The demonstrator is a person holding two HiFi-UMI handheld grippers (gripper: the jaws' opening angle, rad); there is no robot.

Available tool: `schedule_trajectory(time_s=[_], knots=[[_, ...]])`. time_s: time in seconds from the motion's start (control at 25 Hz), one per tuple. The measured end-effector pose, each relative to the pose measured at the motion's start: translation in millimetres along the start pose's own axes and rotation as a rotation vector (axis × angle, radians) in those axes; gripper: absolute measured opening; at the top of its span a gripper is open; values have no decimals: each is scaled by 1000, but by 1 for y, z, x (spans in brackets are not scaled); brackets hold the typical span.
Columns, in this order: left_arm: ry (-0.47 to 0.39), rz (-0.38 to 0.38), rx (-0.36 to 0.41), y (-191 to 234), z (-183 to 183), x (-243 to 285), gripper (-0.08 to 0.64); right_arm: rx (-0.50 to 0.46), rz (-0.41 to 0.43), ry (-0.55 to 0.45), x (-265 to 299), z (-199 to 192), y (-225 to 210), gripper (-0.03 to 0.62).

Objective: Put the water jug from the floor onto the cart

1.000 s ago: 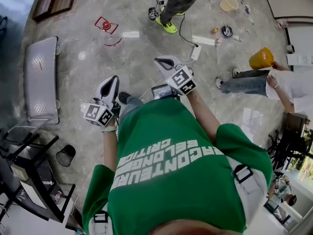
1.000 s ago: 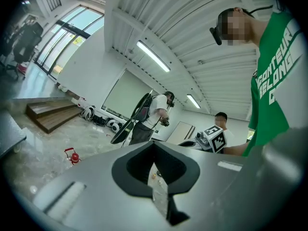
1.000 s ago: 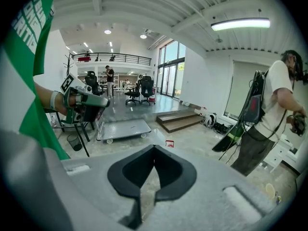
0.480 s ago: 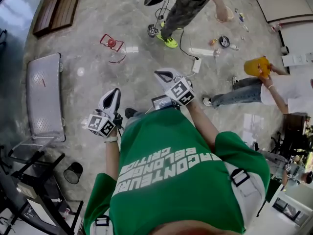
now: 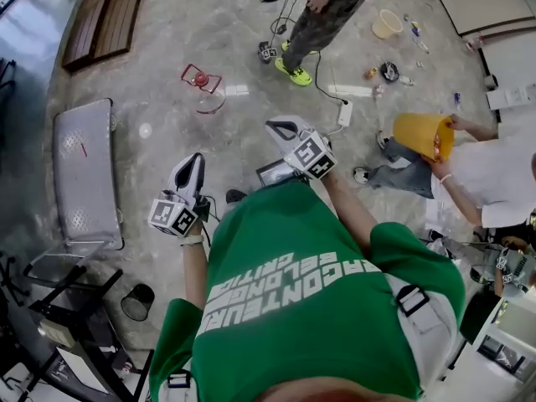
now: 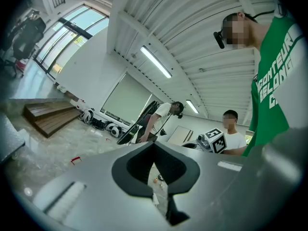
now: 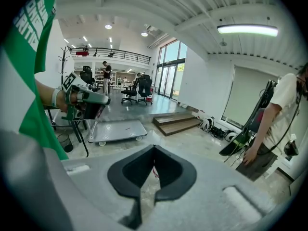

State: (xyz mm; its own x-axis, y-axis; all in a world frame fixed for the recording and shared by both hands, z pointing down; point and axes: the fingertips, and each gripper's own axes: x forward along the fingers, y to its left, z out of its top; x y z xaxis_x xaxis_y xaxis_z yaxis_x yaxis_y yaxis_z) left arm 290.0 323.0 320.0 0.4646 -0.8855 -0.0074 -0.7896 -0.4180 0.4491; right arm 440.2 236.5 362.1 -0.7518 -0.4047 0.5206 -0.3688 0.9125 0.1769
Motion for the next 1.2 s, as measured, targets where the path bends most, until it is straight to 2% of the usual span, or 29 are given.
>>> schedule_trajectory(time_s=[0.32, 0.48, 0.64, 0.96, 1.2], knots=[[4, 45, -24, 16, -2, -10, 14, -4, 40, 2, 23, 10, -1, -6], [2, 78, -30, 37, 3, -9, 14, -4, 65, 3, 50, 15, -9, -6], [-8, 111, -30, 68, 22, -3, 13, -10, 91, -5, 88, 33, -23, -6], [30, 136, -29, 132, 63, 41, 14, 11, 120, 3, 162, 64, -73, -6], [51, 131, -25, 176, 90, 81, 14, 26, 145, 11, 208, 87, -112, -6]])
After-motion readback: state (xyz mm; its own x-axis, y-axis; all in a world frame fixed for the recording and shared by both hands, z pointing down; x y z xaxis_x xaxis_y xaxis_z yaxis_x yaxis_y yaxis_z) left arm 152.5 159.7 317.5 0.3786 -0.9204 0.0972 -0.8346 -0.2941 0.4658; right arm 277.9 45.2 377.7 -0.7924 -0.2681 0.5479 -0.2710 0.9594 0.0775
